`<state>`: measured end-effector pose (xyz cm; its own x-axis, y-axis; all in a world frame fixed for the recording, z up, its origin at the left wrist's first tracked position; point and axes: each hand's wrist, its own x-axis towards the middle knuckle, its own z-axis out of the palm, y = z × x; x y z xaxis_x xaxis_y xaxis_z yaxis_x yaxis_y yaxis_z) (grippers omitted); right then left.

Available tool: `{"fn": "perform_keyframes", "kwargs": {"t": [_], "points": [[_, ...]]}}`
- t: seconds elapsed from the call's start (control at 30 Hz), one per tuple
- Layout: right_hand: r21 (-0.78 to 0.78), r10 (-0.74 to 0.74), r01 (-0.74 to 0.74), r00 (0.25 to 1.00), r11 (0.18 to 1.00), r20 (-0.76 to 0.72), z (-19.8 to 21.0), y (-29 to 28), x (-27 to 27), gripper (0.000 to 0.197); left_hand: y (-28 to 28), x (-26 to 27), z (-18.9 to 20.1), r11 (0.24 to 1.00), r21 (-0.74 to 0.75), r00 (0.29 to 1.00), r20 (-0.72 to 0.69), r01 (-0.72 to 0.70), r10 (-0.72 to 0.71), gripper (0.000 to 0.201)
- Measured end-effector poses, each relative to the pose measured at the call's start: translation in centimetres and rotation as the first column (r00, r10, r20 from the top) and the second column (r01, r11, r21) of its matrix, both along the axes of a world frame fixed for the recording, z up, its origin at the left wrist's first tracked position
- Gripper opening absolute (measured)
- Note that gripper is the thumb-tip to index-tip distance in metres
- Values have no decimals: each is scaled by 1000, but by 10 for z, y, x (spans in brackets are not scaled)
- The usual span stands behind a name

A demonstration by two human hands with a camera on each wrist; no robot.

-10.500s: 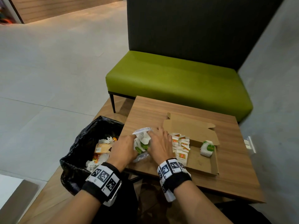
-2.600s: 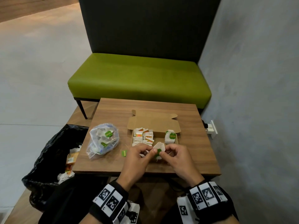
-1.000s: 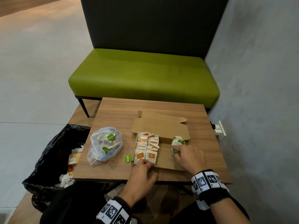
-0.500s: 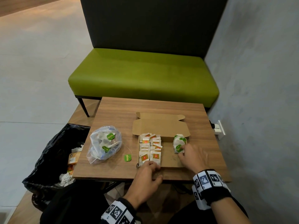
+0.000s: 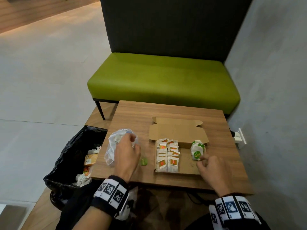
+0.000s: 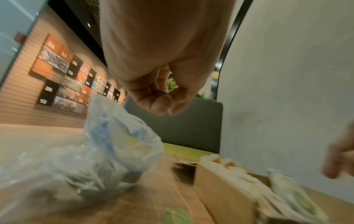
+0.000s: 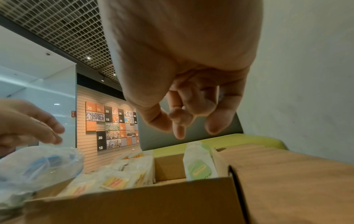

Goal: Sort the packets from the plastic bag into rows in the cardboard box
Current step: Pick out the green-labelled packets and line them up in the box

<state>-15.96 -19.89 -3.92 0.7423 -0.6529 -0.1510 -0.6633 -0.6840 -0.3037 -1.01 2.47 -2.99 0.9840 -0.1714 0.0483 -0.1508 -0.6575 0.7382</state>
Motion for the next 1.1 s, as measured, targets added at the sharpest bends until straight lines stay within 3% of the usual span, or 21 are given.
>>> {"fn": "perform_keyframes", "kwargs": {"t": [0.1,0.17,0.43,0.6,0.73,0.83,0.93,1.03,1.1], "points": [[-9,15,-15,999,1000,34,-4,10,0,29,3,19,-5,995,98,989,-147,-1,15,47],[-18,29,-29,999,999,46,-2,16,1,30,2,25,-14,986,164,987,-161,41,-14,49],[-34,78,-75,993,997,90,4,25,-2,31,-1,17,-31,951,298,996,-35,84,-77,73],[-5,115,-116,981,993,158,12,30,-6,27,4,11,-12,951,304,998,12,49,-55,62],[45,237,-269,908,962,346,24,45,-1,21,20,1,18,980,197,984,175,5,-40,24],[80,277,-373,800,924,532,36,63,4,24,29,-18,40,998,-9,979,192,68,-65,6],[142,261,-449,717,882,646,47,80,7,38,34,-41,59,952,-264,986,90,157,-138,12],[213,287,-527,708,822,645,55,92,6,54,35,-62,68,872,-436,967,-15,223,-255,15],[258,310,-565,716,783,625,55,97,4,52,34,-74,73,802,-549,943,-69,237,-327,17]]}}
